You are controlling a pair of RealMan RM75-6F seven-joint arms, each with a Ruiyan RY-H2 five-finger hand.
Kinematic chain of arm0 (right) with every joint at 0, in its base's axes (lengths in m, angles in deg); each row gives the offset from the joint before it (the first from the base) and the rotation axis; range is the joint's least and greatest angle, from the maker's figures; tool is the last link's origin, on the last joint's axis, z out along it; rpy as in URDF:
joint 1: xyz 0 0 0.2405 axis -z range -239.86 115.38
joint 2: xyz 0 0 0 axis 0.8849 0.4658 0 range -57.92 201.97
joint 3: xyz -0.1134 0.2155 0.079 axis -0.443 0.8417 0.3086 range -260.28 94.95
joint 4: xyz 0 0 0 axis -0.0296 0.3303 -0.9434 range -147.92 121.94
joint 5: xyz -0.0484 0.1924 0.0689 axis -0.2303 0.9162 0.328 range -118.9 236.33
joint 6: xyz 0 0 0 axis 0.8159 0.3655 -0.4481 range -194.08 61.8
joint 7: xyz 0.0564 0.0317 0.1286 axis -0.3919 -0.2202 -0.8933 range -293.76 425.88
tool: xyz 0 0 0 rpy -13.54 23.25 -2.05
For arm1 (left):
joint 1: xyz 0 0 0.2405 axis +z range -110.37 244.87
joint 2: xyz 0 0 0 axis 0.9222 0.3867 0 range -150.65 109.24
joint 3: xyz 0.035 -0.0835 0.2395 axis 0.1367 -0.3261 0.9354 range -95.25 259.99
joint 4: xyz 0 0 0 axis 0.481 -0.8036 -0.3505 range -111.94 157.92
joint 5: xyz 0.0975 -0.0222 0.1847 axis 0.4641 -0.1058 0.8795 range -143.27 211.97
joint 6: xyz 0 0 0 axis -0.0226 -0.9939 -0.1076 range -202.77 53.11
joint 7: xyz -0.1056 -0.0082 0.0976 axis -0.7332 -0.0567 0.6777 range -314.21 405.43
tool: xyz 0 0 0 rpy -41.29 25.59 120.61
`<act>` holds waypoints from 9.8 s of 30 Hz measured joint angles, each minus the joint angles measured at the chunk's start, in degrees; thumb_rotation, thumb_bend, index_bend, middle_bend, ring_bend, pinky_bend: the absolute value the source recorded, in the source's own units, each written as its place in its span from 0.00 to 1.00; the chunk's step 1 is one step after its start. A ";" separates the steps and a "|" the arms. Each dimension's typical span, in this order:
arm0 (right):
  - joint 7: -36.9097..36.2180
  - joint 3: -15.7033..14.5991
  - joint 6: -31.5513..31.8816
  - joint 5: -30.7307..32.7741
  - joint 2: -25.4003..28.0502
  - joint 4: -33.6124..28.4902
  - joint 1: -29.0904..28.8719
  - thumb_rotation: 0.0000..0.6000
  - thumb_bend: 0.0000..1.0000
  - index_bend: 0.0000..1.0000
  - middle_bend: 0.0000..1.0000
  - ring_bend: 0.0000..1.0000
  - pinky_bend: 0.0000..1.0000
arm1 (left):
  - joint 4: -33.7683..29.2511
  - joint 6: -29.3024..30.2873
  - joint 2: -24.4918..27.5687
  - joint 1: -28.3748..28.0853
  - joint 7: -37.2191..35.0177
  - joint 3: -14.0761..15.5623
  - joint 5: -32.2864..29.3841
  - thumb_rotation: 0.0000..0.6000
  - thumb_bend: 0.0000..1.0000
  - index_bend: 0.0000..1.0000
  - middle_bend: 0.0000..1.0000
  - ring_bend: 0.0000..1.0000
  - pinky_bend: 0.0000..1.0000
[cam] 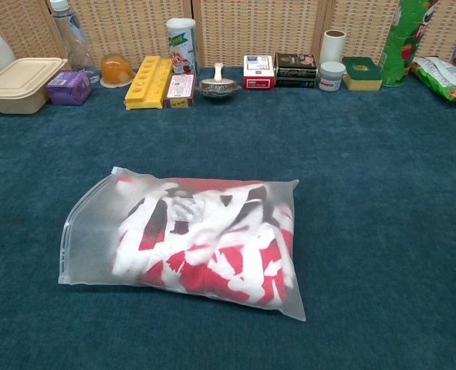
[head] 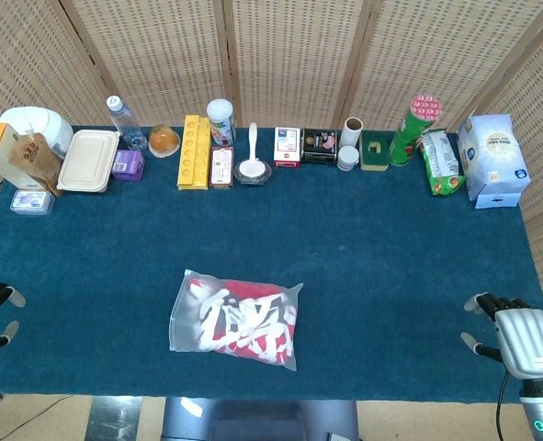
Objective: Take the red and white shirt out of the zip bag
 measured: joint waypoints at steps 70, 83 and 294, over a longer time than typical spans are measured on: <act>26.06 7.02 -42.04 19.33 -19.89 -12.69 -38.90 1.00 0.00 0.00 0.07 0.17 0.25 | 4.78 -2.83 2.10 -3.17 -3.14 -3.09 -3.25 1.00 0.19 0.52 0.46 0.37 0.31; 42.81 6.75 -35.35 29.28 -28.23 -2.87 -45.61 1.00 0.00 0.00 0.05 0.14 0.17 | 5.61 -1.81 2.32 -2.32 -4.24 -2.75 -3.27 1.00 0.19 0.52 0.46 0.37 0.31; -25.06 7.95 -46.75 10.94 -6.17 -12.78 -47.99 1.00 0.15 0.82 0.82 1.00 1.00 | 6.72 -34.53 -14.46 -47.55 -19.22 -3.93 5.12 0.63 0.26 0.52 1.00 0.93 0.90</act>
